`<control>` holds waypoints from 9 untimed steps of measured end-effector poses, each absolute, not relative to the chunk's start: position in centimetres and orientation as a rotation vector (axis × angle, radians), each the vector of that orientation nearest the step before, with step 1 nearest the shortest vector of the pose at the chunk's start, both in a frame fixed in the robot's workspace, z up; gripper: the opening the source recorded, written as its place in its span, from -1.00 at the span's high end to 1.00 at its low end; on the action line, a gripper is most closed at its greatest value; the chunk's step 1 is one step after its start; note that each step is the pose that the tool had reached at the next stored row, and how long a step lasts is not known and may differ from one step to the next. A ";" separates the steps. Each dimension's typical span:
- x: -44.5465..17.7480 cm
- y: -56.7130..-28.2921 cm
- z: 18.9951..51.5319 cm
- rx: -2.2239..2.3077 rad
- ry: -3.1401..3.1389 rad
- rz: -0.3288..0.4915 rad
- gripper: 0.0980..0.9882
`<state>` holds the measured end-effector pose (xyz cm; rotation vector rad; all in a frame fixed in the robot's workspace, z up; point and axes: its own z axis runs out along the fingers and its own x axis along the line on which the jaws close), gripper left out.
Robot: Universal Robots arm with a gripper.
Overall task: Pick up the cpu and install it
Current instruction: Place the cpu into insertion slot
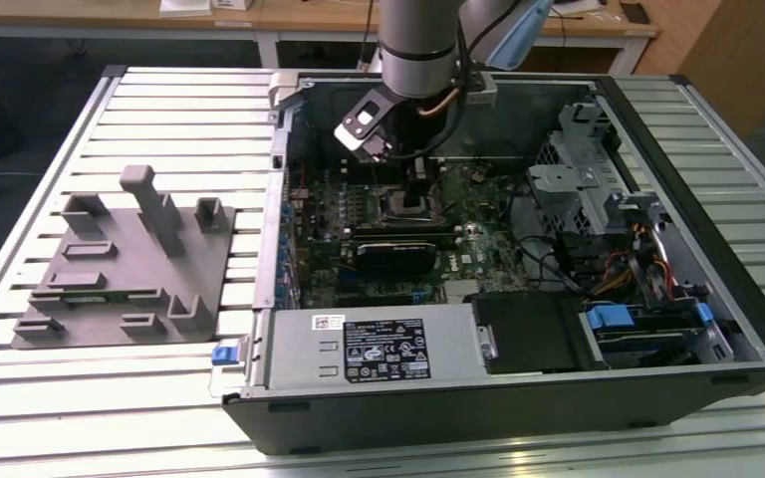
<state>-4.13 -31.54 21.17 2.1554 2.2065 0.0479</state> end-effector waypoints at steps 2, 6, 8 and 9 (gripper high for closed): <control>-4.0 -31.5 21.7 2.158 2.210 0.042 0.80; -4.0 -31.5 22.1 2.161 2.212 0.036 0.98; -3.9 -31.5 22.3 2.162 2.214 0.034 0.98; -3.9 -31.5 22.3 2.163 2.214 0.033 0.98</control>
